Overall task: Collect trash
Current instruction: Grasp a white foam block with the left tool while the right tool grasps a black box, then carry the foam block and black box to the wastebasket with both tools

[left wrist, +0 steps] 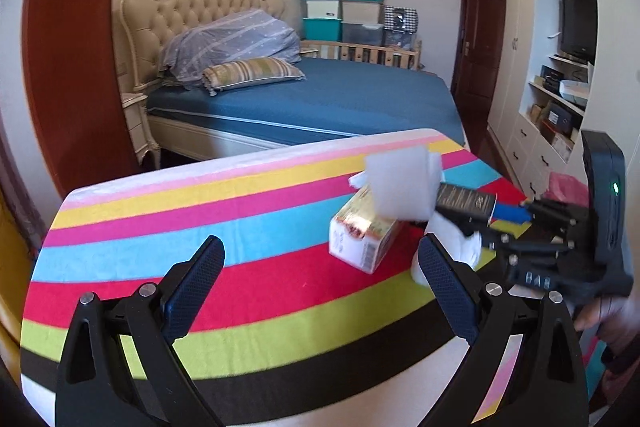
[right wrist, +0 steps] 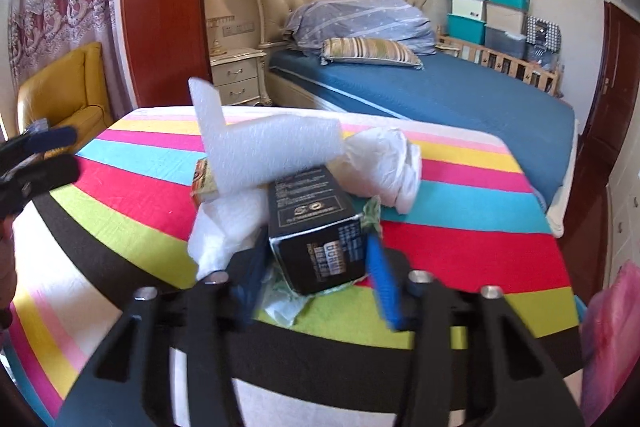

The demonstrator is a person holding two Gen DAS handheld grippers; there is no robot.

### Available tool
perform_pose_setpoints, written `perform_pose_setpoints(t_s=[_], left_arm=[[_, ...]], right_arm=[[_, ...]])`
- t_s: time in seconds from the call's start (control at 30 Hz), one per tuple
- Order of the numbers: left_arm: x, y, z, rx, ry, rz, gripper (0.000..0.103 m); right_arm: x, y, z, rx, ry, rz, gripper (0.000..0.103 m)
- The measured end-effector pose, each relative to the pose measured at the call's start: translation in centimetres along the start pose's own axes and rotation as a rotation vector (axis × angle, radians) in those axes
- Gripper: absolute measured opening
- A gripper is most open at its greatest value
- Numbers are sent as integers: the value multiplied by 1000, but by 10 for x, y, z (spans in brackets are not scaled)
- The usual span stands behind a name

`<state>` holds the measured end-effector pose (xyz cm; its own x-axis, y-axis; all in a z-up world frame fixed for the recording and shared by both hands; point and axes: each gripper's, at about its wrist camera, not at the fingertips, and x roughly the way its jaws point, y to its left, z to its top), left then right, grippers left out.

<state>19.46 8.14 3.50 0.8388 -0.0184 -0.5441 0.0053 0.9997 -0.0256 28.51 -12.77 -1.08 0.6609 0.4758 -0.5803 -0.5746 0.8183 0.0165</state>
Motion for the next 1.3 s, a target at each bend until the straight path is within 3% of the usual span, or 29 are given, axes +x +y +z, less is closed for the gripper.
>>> perform_pose_setpoints(t_s=[0.23, 0.37, 0.4, 0.47, 0.7, 1.0, 1.3], left_arm=[[51, -31, 23, -4, 57, -101, 91], [84, -46, 30, -8, 80, -113, 90], [87, -48, 31, -18, 77, -137, 87], [88, -54, 31, -16, 70, -168, 66], [50, -76, 9, 58, -6, -194, 62], [-11, -84, -30, 89, -90, -126, 63], [-40, -80, -69, 82, -81, -96, 63]], right_arm=[[-30, 2, -27, 2, -23, 5, 42], [-42, 2, -33, 18, -36, 2, 42], [-43, 2, -33, 21, -35, -2, 42], [-49, 1, -39, 29, -39, -11, 42], [-78, -5, -55, 83, -72, -24, 42], [-118, 6, -72, 36, -94, -114, 38], [-132, 9, -90, 65, -67, -130, 38]])
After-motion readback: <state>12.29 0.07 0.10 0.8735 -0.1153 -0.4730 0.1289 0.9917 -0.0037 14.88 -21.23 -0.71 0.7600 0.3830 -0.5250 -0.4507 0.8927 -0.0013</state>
